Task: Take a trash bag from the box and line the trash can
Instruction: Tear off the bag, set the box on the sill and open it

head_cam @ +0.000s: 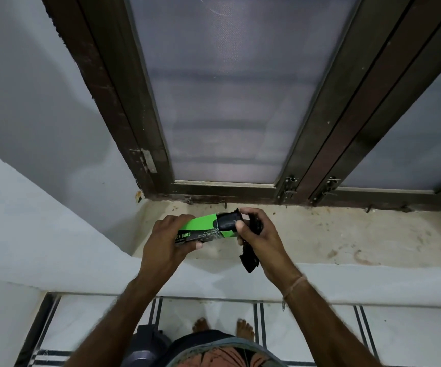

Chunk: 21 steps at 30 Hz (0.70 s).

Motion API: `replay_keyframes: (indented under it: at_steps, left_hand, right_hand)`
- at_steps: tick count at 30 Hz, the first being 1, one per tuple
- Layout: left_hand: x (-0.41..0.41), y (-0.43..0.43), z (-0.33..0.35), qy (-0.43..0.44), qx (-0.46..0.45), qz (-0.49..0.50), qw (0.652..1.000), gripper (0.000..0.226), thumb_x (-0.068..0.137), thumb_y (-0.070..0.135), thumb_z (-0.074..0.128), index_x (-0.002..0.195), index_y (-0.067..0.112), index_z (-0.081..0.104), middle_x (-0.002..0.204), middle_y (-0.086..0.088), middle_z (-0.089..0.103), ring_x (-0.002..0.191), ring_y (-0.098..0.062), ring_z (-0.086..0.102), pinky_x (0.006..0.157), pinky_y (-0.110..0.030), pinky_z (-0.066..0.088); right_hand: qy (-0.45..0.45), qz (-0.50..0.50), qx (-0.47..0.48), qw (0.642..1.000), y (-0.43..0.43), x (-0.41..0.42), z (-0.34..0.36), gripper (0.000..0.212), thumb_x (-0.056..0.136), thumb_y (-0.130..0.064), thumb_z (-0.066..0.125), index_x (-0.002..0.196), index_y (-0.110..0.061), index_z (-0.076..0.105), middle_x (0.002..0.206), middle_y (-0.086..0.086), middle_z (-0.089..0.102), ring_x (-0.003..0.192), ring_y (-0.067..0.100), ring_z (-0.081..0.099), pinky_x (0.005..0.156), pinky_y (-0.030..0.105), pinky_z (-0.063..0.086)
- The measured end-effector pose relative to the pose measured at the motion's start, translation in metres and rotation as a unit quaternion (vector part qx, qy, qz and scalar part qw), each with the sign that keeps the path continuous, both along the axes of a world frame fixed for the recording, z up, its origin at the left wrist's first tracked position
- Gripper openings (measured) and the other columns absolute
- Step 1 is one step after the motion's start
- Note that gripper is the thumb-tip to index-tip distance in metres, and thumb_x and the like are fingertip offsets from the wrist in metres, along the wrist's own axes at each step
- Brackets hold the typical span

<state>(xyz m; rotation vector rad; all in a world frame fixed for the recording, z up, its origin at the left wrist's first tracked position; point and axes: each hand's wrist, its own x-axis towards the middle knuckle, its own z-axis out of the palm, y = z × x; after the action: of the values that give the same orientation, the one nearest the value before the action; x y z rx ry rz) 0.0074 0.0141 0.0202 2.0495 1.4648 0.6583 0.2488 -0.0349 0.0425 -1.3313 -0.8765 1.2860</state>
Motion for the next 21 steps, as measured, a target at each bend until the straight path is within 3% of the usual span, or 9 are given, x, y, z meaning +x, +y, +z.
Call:
replay_keyframes:
  at_steps: [3,6,8,10,11,14,16,19,21]
  left_hand:
    - [0.003,-0.006,-0.003,-0.038,-0.011,0.015,0.999,0.066,0.077,0.067,0.066,0.133,0.031,0.062,0.114,0.009,0.064,0.103,-0.018,0.054,0.082,-0.037,0.050]
    - [0.008,-0.008,-0.005,-0.060,-0.017,0.026,0.998,0.063,0.077,0.064,0.071,0.132,0.034,0.062,0.114,0.012,0.063,0.105,-0.015,0.053,0.082,-0.026,0.044]
    - [0.007,-0.007,-0.006,-0.068,-0.019,0.041,0.997,0.063,0.077,0.064,0.071,0.132,0.035,0.062,0.114,0.013,0.063,0.105,-0.016,0.054,0.082,-0.025,0.045]
    - [0.007,-0.008,-0.007,-0.074,-0.017,0.035,0.996,0.063,0.077,0.064,0.071,0.131,0.034,0.063,0.114,0.012,0.064,0.106,-0.017,0.055,0.083,-0.032,0.048]
    - [0.008,-0.009,-0.006,-0.077,-0.018,0.026,0.997,0.064,0.077,0.065,0.070,0.131,0.033,0.063,0.114,0.011,0.064,0.106,-0.017,0.055,0.084,-0.034,0.050]
    - [0.013,-0.009,-0.003,-0.083,-0.016,0.016,0.996,0.064,0.078,0.067,0.069,0.132,0.033,0.062,0.115,0.012,0.063,0.107,-0.016,0.054,0.086,-0.035,0.050]
    - [0.015,-0.009,-0.002,-0.084,-0.011,0.012,0.996,0.064,0.077,0.067,0.068,0.132,0.033,0.062,0.116,0.013,0.063,0.107,-0.016,0.054,0.086,-0.034,0.050]
    - [0.015,-0.010,-0.003,-0.088,-0.015,0.000,0.996,0.065,0.077,0.068,0.068,0.131,0.032,0.063,0.117,0.012,0.063,0.107,-0.015,0.053,0.087,-0.035,0.051]
    - [0.014,-0.010,-0.006,-0.094,-0.019,0.003,0.995,0.064,0.077,0.068,0.069,0.131,0.033,0.063,0.116,0.011,0.064,0.107,-0.017,0.054,0.087,-0.037,0.051]
  right_hand:
    - [-0.049,-0.029,0.024,0.998,-0.001,-0.007,-0.001,0.020,0.099,-0.014,0.068,0.118,-0.013,0.071,0.088,-0.007,0.072,0.071,0.007,0.060,0.071,0.024,0.052]
    - [-0.022,0.013,0.018,1.000,-0.005,-0.010,0.001,0.021,0.100,-0.018,0.067,0.118,-0.013,0.076,0.071,-0.010,0.067,0.052,0.013,0.050,0.051,0.025,0.044]
    - [-0.013,0.009,0.020,1.000,-0.005,-0.008,0.002,0.022,0.100,-0.019,0.067,0.120,-0.016,0.076,0.088,0.000,0.075,0.042,0.016,0.047,0.045,0.024,0.041]
    - [-0.041,0.030,0.028,0.998,-0.004,-0.008,0.000,0.026,0.098,-0.016,0.069,0.123,-0.016,0.075,0.115,0.004,0.077,0.056,0.005,0.063,0.056,0.020,0.050]
    - [-0.055,0.039,0.029,0.997,-0.004,-0.010,0.000,0.027,0.097,-0.013,0.071,0.124,-0.015,0.074,0.117,0.005,0.076,0.069,0.001,0.068,0.065,0.017,0.052]
    - [-0.061,-0.019,0.026,0.998,-0.002,-0.011,-0.001,0.031,0.093,-0.012,0.076,0.121,-0.019,0.067,0.102,0.013,0.072,0.077,0.015,0.064,0.063,0.024,0.056]
    - [-0.071,-0.029,0.046,0.996,-0.003,-0.009,0.001,0.038,0.093,-0.013,0.076,0.127,-0.023,0.063,0.098,0.014,0.070,0.079,0.021,0.064,0.070,0.031,0.058]
    - [-0.089,0.021,0.072,0.993,-0.001,-0.008,0.002,0.030,0.094,-0.011,0.074,0.123,-0.019,0.073,0.109,0.003,0.076,0.094,0.015,0.069,0.079,0.029,0.056]
    - [-0.090,0.027,0.069,0.993,-0.001,-0.008,0.002,0.031,0.095,-0.008,0.073,0.125,-0.016,0.075,0.115,0.003,0.077,0.087,0.001,0.070,0.075,0.020,0.054]
